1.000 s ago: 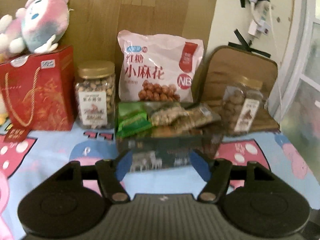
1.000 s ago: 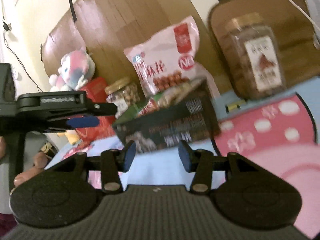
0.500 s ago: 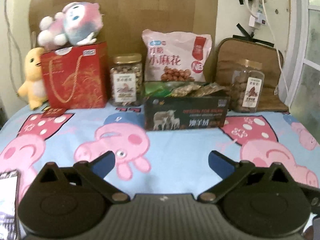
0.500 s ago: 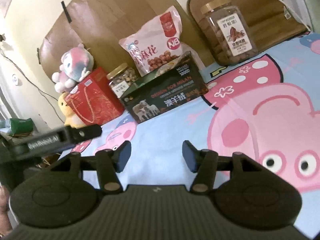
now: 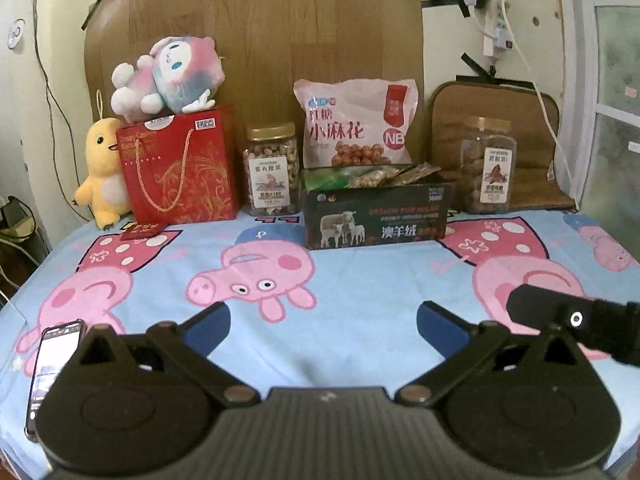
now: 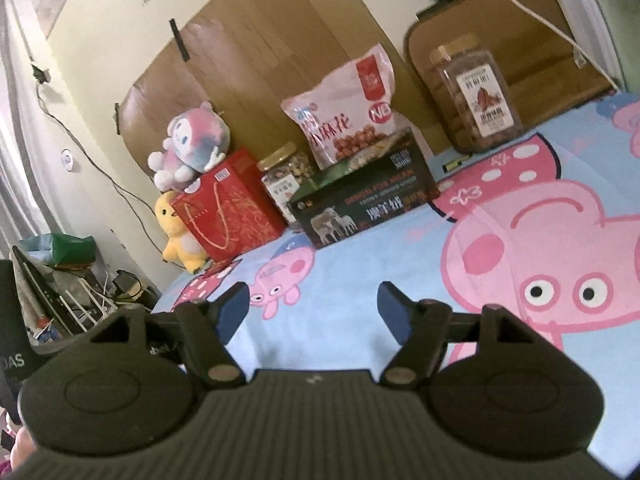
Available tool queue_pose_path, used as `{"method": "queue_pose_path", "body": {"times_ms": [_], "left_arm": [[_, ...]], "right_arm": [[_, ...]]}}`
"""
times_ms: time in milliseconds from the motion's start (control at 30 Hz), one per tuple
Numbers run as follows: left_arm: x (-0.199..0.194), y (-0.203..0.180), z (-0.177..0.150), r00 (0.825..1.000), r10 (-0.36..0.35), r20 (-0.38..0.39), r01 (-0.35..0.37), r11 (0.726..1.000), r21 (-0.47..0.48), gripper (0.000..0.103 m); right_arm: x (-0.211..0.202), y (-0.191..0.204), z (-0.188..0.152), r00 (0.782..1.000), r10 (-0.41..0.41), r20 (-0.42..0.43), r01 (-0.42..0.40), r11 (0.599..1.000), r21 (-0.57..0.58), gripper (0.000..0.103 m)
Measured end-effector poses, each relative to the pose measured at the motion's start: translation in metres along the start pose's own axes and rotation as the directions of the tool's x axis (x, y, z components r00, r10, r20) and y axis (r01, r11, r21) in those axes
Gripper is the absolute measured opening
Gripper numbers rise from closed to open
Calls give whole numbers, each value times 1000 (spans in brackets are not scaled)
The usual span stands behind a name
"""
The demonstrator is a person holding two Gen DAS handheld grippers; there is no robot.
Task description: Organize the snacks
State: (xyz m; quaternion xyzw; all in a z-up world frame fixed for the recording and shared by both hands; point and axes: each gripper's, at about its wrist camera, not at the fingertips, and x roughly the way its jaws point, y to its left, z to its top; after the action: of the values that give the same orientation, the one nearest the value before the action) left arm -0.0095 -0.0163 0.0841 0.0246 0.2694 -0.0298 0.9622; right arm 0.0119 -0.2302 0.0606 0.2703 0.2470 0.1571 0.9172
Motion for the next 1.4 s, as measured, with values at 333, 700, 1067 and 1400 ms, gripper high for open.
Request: {"method": "queue_pose_path", "body": {"times_ms": [333,700,1067,1400], "left_arm": [[15,-6,-4,999,13,-41,-14,1000,-5,103],[46,-12,-4,996,18,-86,-20,1000,-17,103],[62,-11,-4,996,44,-83,-43,999,3,103],[71,-8,-3,997,52,-62,-51,998,21,103]], "right_arm": [[-4,-1,-5,998,-42,48,45,998,-52,81],[10,-22,-6,998,-65,-5,65,998,-11,87],[26,-27,-7,996,-80,-36,79,997,-13,88],[35,-29,-3,995,-85,-55,85,996,-9,88]]}}
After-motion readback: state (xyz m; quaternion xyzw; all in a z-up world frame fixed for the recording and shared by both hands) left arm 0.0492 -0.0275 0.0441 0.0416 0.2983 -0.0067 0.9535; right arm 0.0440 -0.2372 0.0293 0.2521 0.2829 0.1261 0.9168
